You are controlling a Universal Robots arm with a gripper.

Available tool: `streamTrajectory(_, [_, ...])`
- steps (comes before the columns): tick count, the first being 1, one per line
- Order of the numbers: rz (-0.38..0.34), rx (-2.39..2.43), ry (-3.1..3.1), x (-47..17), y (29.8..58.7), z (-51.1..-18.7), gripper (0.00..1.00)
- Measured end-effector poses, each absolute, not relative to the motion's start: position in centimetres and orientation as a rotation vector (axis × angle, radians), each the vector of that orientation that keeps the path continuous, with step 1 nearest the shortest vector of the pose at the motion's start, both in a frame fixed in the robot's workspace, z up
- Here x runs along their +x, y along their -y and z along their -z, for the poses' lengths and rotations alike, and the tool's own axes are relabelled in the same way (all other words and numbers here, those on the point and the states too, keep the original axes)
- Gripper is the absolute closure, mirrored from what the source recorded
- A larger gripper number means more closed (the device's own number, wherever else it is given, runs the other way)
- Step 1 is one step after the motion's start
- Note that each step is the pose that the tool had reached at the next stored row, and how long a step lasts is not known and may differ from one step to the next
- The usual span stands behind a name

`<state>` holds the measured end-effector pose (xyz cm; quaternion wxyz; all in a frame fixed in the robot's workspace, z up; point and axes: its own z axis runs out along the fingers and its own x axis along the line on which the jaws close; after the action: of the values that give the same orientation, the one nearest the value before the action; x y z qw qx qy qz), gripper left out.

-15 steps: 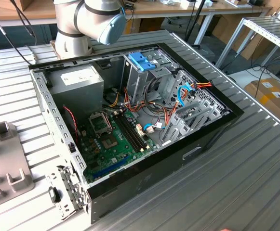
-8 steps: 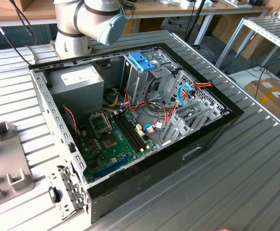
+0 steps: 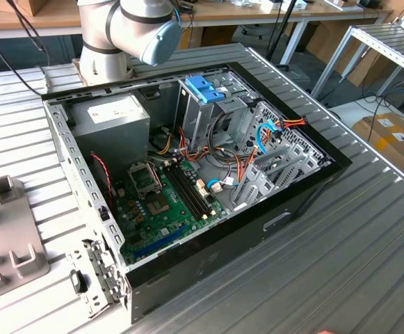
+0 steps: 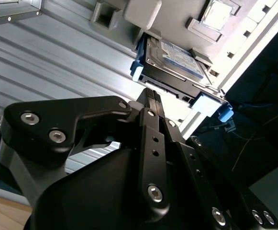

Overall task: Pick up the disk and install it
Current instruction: 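Reach for the disk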

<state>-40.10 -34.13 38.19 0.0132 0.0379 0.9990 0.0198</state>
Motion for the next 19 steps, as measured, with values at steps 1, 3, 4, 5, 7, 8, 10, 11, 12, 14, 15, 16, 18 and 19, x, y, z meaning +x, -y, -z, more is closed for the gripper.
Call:
streamTrajectory(1, [-0.061, 0.118, -3.113, -40.28, 34.13, -38.19, 0.89])
streamTrajectory(3, [-0.062, 0.118, -3.112, -40.35, 34.13, -38.18, 0.89])
streamTrajectory(4, [-0.062, 0.118, -3.112, -40.35, 34.13, -38.18, 0.89])
streamTrajectory(5, [-0.062, 0.118, -3.112, -40.39, 34.08, -38.18, 0.89])
streamTrajectory(7, [-0.062, 0.118, -3.112, -40.40, 34.03, -38.18, 0.89])
streamTrajectory(8, [-0.062, 0.118, -3.112, -40.40, 34.03, -38.18, 0.89])
streamTrajectory(10, [-0.062, 0.118, -3.112, -40.40, 34.02, -38.18, 0.89])
streamTrajectory(11, [-0.062, 0.118, -3.113, -40.40, 34.02, -38.18, 0.89])
streamTrajectory(12, [-0.062, 0.118, -3.112, -40.40, 34.02, -38.18, 0.89])
streamTrajectory(14, [-0.062, 0.118, -3.112, -40.40, 34.02, -38.18, 0.89])
streamTrajectory(15, [-0.062, 0.118, -3.112, -40.40, 34.02, -38.18, 0.89])
streamTrajectory(16, [-0.062, 0.118, -3.112, -40.40, 34.02, -38.18, 0.89])
streamTrajectory(18, [-0.061, 0.118, -3.113, -40.52, 34.01, -38.18, 0.89])
streamTrajectory(19, [-0.062, 0.118, -3.112, -40.65, 34.02, -38.18, 0.89])
